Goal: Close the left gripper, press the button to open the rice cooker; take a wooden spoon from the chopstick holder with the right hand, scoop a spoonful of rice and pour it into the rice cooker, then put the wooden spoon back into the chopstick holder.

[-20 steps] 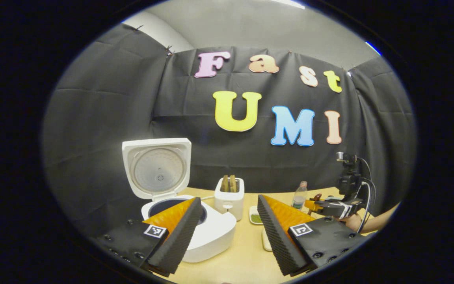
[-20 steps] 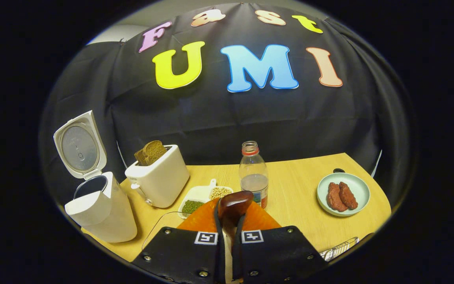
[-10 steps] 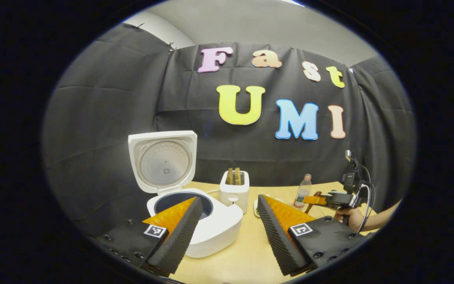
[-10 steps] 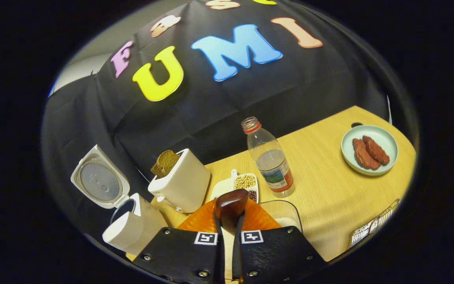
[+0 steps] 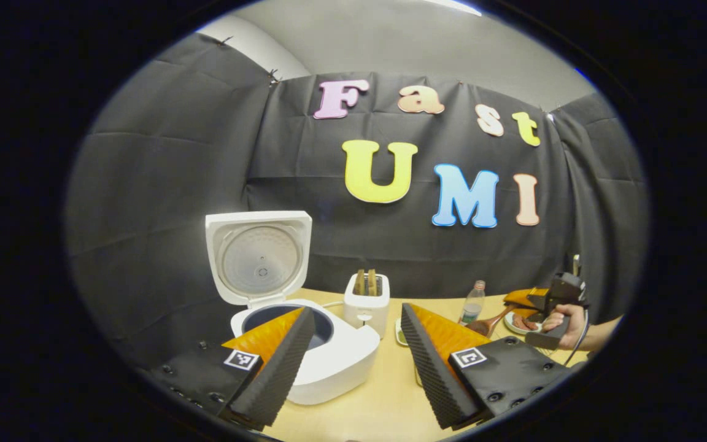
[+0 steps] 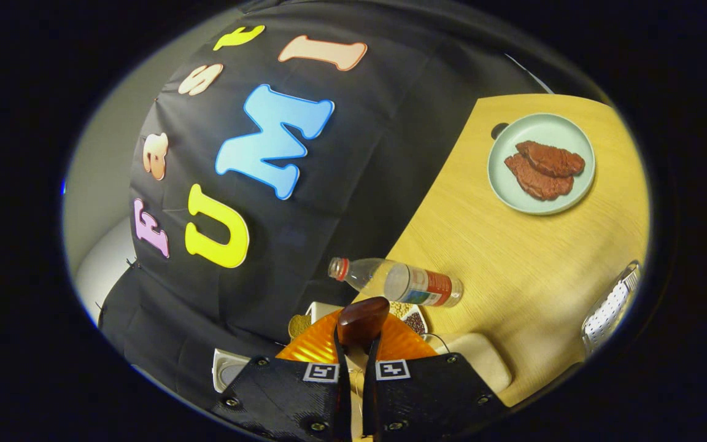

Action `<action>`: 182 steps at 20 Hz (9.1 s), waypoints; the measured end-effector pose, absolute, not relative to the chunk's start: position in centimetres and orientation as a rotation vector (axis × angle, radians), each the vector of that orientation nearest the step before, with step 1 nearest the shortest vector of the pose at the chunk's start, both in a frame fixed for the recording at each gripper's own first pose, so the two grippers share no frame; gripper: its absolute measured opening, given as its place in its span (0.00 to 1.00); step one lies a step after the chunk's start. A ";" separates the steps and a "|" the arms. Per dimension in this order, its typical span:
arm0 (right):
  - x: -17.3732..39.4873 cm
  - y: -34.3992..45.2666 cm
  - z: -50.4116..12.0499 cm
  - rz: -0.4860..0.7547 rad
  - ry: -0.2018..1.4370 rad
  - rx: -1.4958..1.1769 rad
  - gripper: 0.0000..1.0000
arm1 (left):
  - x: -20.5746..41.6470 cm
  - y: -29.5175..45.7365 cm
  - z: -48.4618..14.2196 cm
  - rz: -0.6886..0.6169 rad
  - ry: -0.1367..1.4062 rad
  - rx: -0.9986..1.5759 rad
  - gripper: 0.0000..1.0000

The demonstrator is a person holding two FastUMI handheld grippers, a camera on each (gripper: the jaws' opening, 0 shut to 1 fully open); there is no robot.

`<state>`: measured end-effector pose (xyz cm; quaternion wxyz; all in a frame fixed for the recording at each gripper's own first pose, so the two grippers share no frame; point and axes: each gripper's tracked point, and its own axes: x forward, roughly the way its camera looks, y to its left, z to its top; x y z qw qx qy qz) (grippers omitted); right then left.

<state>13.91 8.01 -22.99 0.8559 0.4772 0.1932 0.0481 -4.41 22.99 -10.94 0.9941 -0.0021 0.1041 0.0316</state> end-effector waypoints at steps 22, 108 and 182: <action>12.7 23.7 -9.2 0.444 0.388 1.103 0.07 | -6.8 27.5 -12.4 0.077 0.127 -0.002 0.96; 10.7 20.9 -8.9 0.498 0.447 0.677 0.07 | -6.0 15.1 -11.2 -0.075 0.137 -0.047 0.98; 1.5 1.5 -3.1 0.107 0.047 -0.021 0.98 | 3.9 17.7 -1.0 0.036 0.074 -0.004 0.96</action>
